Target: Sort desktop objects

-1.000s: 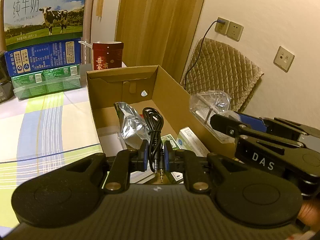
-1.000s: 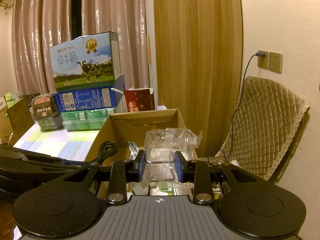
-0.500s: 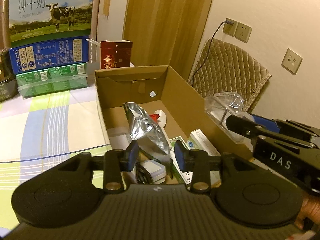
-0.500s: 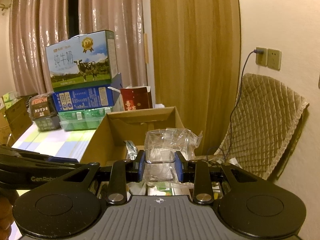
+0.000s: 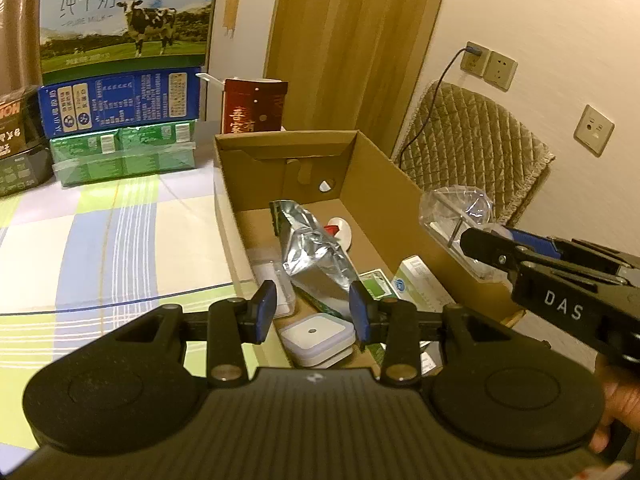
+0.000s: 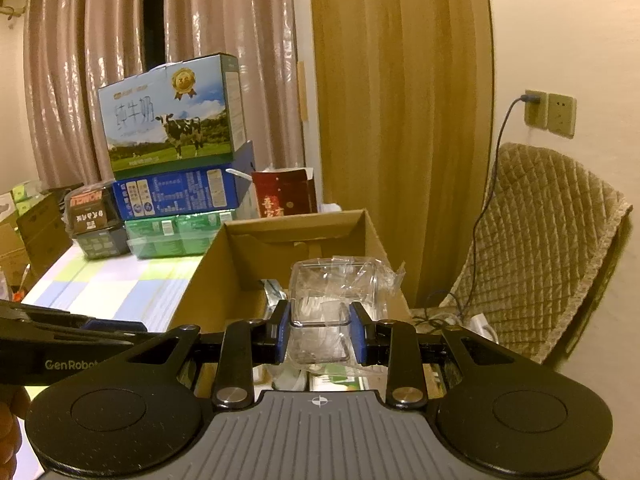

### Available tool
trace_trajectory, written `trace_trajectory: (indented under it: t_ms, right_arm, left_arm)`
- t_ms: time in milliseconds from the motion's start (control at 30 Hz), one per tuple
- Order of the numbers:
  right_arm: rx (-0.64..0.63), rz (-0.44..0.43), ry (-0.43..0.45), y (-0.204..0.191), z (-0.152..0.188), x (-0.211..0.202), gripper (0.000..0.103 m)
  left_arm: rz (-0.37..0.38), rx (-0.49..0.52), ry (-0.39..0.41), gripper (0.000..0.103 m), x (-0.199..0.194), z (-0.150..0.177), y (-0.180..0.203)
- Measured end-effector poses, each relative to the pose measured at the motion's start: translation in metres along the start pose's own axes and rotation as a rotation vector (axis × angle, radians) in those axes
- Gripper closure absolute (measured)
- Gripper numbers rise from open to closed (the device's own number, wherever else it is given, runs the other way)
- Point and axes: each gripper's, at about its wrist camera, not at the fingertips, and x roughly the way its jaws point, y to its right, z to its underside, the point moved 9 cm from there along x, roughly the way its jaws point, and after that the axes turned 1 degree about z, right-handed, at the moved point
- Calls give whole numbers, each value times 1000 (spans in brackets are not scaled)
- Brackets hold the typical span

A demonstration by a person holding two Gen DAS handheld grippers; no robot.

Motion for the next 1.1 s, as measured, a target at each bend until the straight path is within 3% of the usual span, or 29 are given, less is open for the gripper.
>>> trace_trajectory:
  t_ms: [133, 200, 367, 433, 500, 567, 767, 867, 1100]
  right_arm:
    - [-1, -53, -19, -6, -1, 9, 74]
    - [-10, -31, -21, -4, -2, 12, 62]
    - [7, -11, -20, 6, 3, 4, 53]
    - [16, -3, -27, 11, 7, -2, 47]
    - [33, 1, -30, 15, 12, -10, 35]
    - [51, 4, -31, 19, 15, -18, 29]
    - [84, -4, -51, 24, 20, -44, 12]
    - [87, -5, -57, 25, 20, -56, 2]
    - [71, 6, -78, 25, 21, -83, 2]
  left_arm:
    - [-3, -10, -1, 68, -1, 1, -5]
    - [-8, -12, -1, 65, -1, 2, -7]
    - [-20, -18, 2, 39, -5, 4, -11]
    - [-26, -20, 4, 37, -8, 6, -13]
    - [-28, -28, 2, 31, -10, 8, -14]
    - [-27, -30, 4, 18, -14, 10, -13]
    - [-43, -31, 18, 2, -32, 19, -7]
    - [-56, -11, 21, 1, -41, 22, -2]
    - [-57, 0, 15, 1, -61, 34, 11]
